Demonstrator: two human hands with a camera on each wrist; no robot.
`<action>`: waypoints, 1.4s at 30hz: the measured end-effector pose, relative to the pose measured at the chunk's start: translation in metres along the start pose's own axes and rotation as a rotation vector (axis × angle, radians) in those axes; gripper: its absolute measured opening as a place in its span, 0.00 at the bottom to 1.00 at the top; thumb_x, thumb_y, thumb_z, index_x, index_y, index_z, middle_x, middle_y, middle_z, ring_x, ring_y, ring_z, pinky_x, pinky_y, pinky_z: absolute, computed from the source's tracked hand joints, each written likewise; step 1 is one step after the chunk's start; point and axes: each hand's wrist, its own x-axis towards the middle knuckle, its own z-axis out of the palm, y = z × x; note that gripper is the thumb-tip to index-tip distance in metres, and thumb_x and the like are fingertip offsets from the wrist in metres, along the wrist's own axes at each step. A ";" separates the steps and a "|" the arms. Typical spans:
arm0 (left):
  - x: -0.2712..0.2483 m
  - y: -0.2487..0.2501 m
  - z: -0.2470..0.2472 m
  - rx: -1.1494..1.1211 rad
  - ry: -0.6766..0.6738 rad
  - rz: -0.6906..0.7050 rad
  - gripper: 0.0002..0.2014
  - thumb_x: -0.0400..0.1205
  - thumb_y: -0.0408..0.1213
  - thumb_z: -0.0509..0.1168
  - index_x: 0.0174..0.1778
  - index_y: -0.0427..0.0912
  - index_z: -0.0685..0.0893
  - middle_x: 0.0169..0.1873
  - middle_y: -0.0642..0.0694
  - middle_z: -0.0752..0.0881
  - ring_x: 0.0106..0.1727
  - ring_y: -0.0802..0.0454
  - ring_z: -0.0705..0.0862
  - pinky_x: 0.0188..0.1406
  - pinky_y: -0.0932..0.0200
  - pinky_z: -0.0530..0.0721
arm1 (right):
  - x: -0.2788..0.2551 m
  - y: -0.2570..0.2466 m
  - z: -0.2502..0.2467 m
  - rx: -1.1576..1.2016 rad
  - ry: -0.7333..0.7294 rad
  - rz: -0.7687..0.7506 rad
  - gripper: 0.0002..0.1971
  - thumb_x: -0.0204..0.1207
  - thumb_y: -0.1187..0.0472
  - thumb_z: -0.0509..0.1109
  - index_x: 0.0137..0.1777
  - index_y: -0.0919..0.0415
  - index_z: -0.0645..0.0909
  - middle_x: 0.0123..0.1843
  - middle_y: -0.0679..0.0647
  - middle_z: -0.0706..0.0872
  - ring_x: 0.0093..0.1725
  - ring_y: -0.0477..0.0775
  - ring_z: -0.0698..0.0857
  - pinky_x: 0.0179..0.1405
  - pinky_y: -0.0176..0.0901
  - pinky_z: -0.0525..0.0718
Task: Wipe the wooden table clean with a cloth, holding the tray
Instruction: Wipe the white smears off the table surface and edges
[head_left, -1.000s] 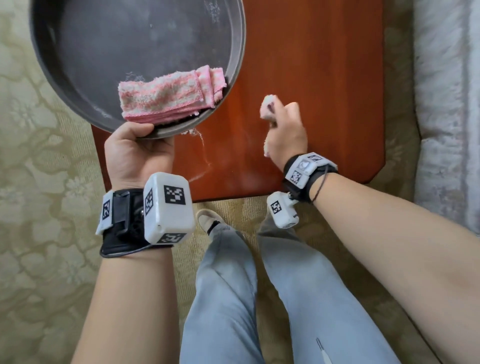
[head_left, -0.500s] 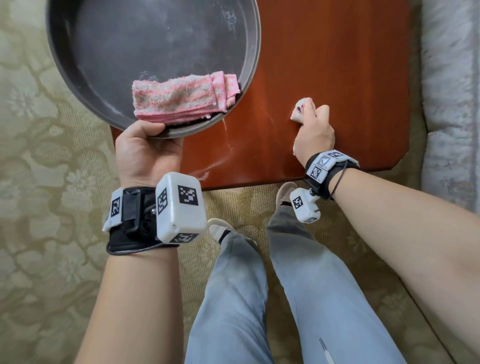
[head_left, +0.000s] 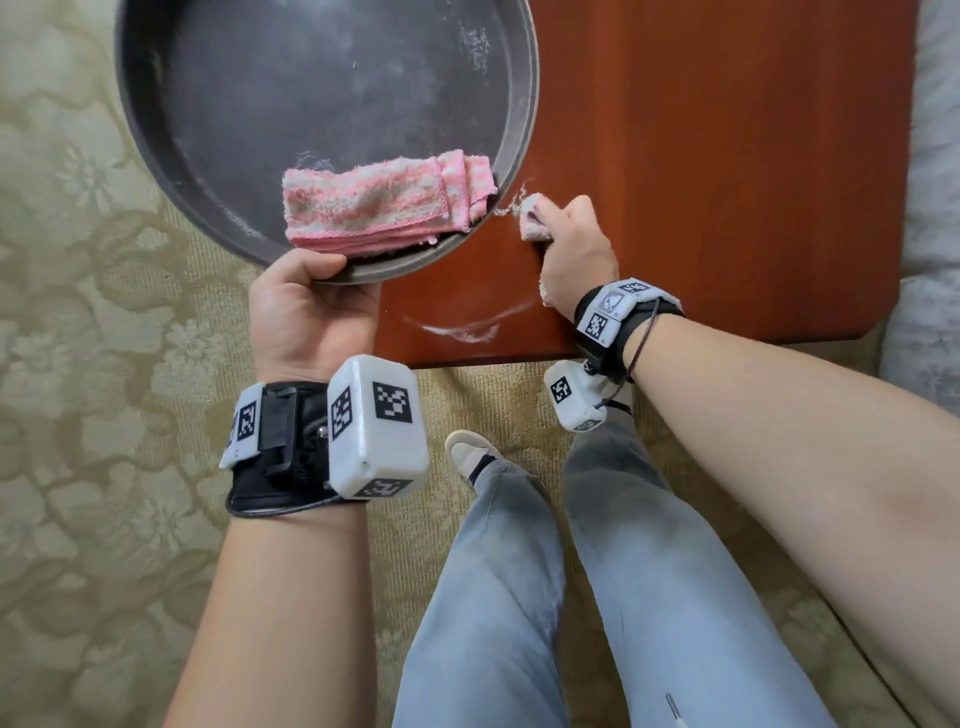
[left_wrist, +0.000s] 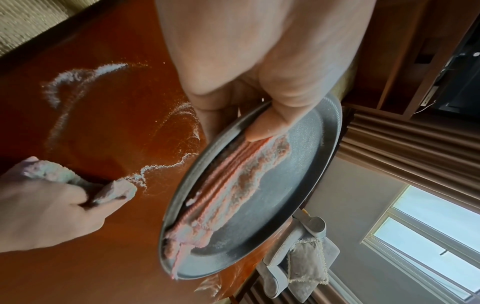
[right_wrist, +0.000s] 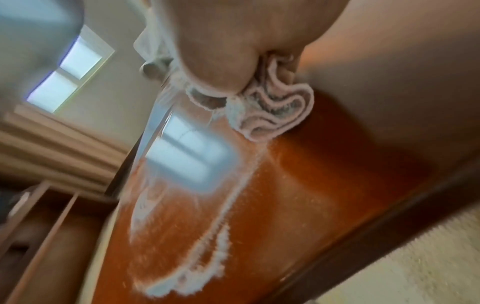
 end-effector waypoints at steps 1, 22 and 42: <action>-0.001 0.001 0.000 -0.006 -0.002 -0.003 0.22 0.64 0.18 0.53 0.47 0.25 0.87 0.48 0.31 0.88 0.51 0.34 0.88 0.48 0.48 0.91 | -0.004 0.002 -0.002 0.045 0.048 0.039 0.29 0.72 0.75 0.53 0.68 0.53 0.77 0.48 0.57 0.69 0.33 0.61 0.75 0.34 0.51 0.81; -0.008 0.018 -0.036 -0.014 0.039 -0.019 0.20 0.64 0.19 0.53 0.43 0.26 0.89 0.48 0.32 0.88 0.53 0.35 0.87 0.65 0.44 0.84 | -0.049 -0.010 0.037 -0.135 0.124 0.302 0.33 0.75 0.72 0.65 0.81 0.61 0.64 0.59 0.61 0.73 0.42 0.62 0.85 0.42 0.49 0.83; 0.000 0.016 -0.028 -0.115 0.110 0.058 0.20 0.64 0.19 0.54 0.48 0.27 0.84 0.47 0.33 0.88 0.53 0.36 0.87 0.73 0.44 0.79 | 0.044 0.023 -0.028 -0.058 0.151 0.326 0.26 0.76 0.71 0.54 0.72 0.53 0.71 0.58 0.57 0.69 0.40 0.62 0.81 0.40 0.54 0.89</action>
